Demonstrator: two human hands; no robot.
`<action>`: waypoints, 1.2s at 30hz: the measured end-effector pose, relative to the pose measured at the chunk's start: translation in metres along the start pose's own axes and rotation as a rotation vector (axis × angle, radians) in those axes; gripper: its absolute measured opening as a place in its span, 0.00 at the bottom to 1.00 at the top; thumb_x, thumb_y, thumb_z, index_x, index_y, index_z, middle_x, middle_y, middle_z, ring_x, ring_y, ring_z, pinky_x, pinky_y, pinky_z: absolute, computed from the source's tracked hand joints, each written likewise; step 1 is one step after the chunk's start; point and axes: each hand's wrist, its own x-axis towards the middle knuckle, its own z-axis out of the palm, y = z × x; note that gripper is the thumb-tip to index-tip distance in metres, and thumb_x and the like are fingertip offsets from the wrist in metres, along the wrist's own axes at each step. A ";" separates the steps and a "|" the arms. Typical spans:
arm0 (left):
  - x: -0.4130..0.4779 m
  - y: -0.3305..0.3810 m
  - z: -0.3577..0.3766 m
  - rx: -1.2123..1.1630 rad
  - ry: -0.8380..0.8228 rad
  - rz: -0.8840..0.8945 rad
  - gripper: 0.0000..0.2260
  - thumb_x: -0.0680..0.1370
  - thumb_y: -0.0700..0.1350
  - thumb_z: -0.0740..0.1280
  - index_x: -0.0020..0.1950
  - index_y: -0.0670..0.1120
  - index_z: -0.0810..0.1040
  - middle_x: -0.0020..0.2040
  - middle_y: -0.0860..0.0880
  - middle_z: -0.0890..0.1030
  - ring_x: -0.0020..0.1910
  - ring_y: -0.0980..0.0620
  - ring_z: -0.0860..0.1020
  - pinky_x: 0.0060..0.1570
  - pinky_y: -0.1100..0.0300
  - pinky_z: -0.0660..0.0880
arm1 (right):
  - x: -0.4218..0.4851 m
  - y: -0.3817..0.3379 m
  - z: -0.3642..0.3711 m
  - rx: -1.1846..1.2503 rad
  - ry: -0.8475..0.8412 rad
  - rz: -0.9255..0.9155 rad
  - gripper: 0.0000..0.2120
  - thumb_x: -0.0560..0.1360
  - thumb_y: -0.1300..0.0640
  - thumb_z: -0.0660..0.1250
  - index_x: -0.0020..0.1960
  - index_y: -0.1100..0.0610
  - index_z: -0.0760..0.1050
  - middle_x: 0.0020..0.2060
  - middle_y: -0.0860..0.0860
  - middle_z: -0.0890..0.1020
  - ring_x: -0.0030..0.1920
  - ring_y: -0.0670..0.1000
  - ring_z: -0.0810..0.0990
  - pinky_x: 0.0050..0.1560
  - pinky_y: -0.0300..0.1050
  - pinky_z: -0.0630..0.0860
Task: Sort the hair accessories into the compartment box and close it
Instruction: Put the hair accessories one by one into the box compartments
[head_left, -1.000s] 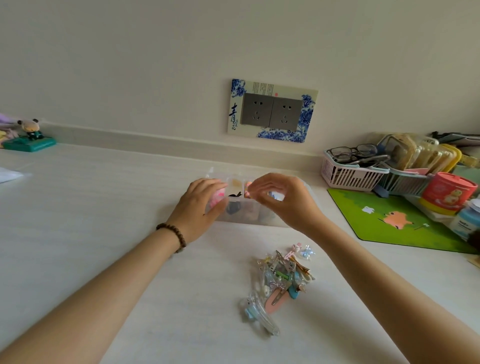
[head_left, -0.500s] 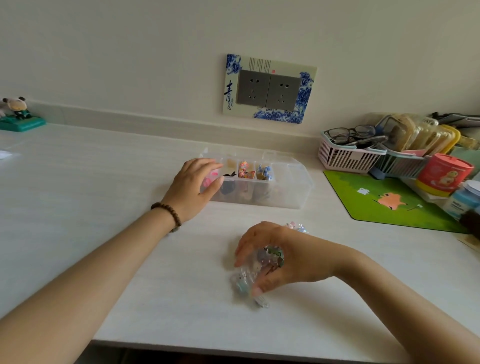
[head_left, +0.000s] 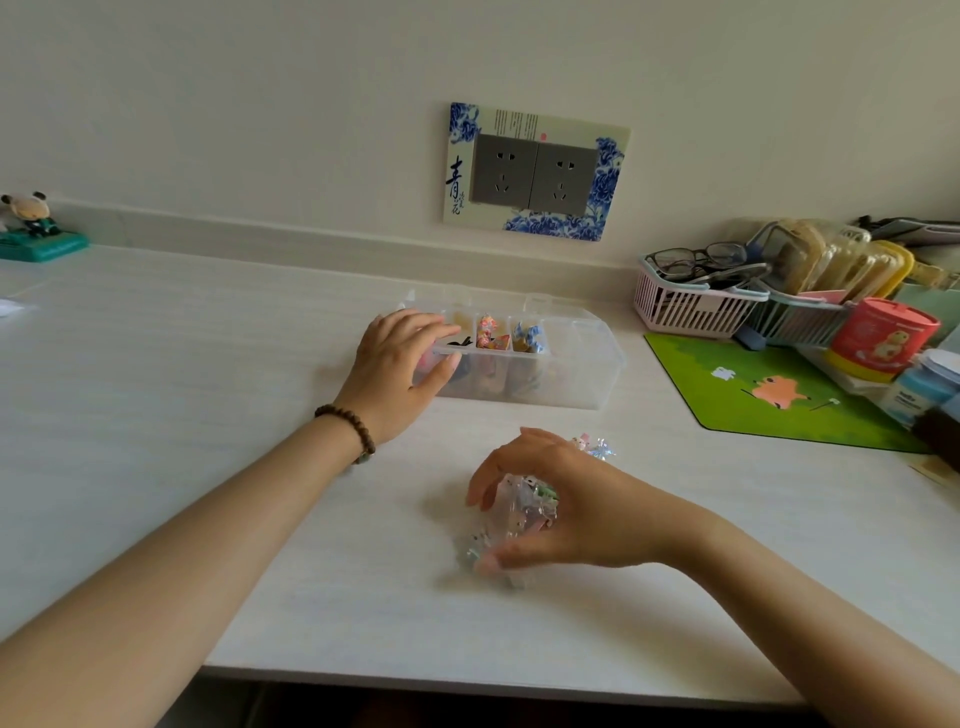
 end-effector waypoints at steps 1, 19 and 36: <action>0.000 0.000 -0.001 0.000 -0.001 -0.003 0.23 0.75 0.59 0.52 0.62 0.49 0.74 0.63 0.47 0.74 0.65 0.47 0.66 0.68 0.49 0.58 | -0.001 0.000 0.002 -0.035 -0.014 -0.011 0.17 0.66 0.43 0.73 0.52 0.47 0.76 0.44 0.42 0.80 0.52 0.43 0.75 0.68 0.36 0.57; -0.005 0.012 0.005 0.022 0.025 0.054 0.19 0.76 0.58 0.53 0.62 0.52 0.72 0.61 0.52 0.74 0.66 0.51 0.64 0.69 0.57 0.44 | 0.030 0.059 -0.067 1.090 0.550 0.360 0.14 0.76 0.59 0.63 0.61 0.57 0.72 0.42 0.51 0.82 0.41 0.48 0.81 0.46 0.40 0.79; -0.002 0.011 0.006 0.054 0.026 0.059 0.22 0.76 0.59 0.51 0.63 0.51 0.72 0.62 0.51 0.74 0.67 0.51 0.64 0.70 0.55 0.48 | 0.053 0.105 -0.082 0.048 0.674 0.398 0.13 0.76 0.53 0.64 0.59 0.56 0.75 0.53 0.50 0.82 0.52 0.48 0.79 0.54 0.42 0.75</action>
